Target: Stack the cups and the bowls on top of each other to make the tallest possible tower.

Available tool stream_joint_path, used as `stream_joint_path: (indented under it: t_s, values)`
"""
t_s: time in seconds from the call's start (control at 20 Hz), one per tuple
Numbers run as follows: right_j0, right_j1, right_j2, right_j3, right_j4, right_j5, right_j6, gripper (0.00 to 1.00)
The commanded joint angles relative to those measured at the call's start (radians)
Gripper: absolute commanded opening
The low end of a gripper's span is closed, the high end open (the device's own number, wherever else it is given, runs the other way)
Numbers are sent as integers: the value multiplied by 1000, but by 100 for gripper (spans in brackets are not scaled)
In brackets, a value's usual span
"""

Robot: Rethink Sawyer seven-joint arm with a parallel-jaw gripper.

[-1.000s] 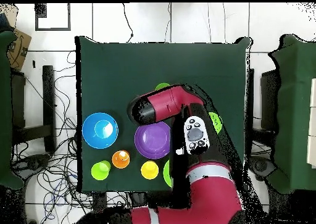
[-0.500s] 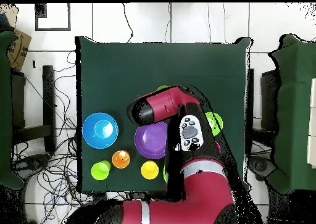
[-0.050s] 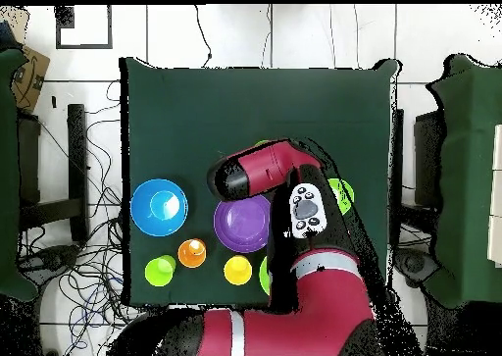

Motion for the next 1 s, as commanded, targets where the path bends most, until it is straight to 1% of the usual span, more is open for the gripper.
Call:
stream_joint_path:
  t_s: [0.05,0.8,0.85,1.0]
  values:
    - [-18,10,39,-22,-16,-63,107,0]
    - [-23,11,43,-21,-11,-58,104,0]
    - [-24,11,46,-19,-10,-56,101,100]
    - [-31,9,55,-15,-1,-50,94,100]
